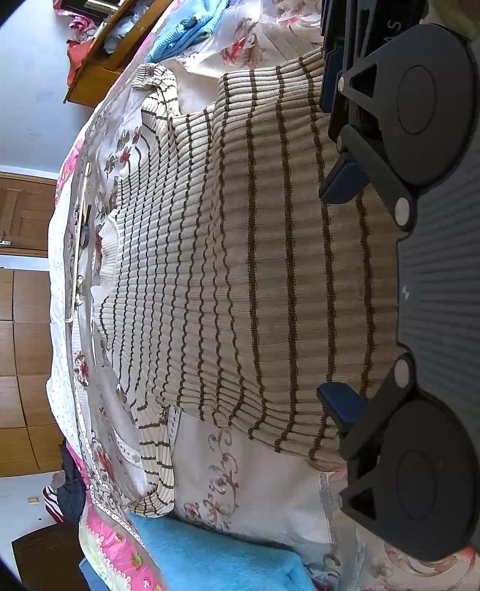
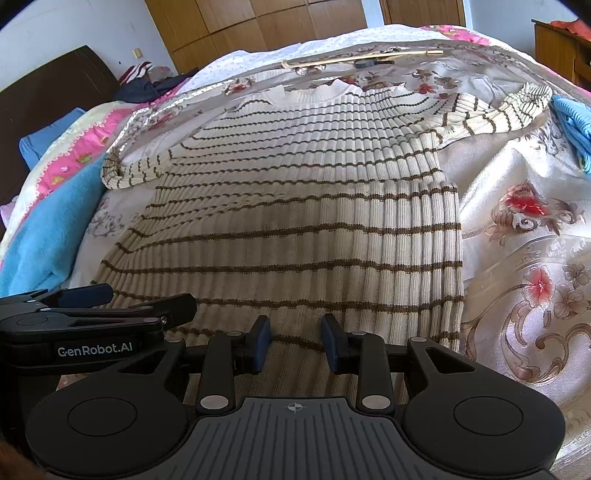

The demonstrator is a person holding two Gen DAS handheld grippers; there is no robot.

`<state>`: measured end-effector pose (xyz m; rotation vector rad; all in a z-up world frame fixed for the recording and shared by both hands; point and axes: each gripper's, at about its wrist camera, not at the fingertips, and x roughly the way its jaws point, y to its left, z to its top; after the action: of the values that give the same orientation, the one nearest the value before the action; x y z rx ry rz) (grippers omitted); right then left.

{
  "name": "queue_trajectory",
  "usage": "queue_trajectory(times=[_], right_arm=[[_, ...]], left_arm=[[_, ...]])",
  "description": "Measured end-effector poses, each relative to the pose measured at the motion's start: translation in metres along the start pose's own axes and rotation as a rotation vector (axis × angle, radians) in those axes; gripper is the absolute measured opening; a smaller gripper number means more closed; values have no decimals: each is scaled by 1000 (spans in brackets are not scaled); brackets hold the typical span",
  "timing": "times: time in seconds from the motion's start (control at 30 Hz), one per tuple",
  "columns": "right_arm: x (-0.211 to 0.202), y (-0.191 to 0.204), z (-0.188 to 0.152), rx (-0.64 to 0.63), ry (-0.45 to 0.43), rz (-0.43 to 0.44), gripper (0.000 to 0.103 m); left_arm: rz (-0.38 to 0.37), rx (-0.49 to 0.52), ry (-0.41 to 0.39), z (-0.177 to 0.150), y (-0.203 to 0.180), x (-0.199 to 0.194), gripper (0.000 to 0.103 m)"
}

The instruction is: Fold small clothes

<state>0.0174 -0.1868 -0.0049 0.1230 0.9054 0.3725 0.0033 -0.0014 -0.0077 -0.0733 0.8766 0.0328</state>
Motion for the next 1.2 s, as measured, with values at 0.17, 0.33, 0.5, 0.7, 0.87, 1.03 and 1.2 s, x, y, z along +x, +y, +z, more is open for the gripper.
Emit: queue_trajectory(times=[0.17,0.33,0.5,0.7,0.87,1.03,1.2], right_arm=[[4,-1,-3,0,2,-1,31],[4,-1,-3,1,2,-1,31],[2,-1,-2,1,-11,-2,31],[-9,-4,8,20,-47,0,31],[-19,-19,25,65,-93,6,31],[-24,-59,59,138,-150,-44,31],[-19,-120,108,248,-217,-143,31]], left_arm=[[-4,-4,8,0,1,0,103],[-12,-12,17,0,1,1,103],[-22,-10,0,2,0,-2,103],[-57,15,-23,15,-7,-7,103],[-92,52,-51,40,-21,-6,103],[-139,84,-82,73,-43,3,103],[-189,112,-91,100,-72,24,103]])
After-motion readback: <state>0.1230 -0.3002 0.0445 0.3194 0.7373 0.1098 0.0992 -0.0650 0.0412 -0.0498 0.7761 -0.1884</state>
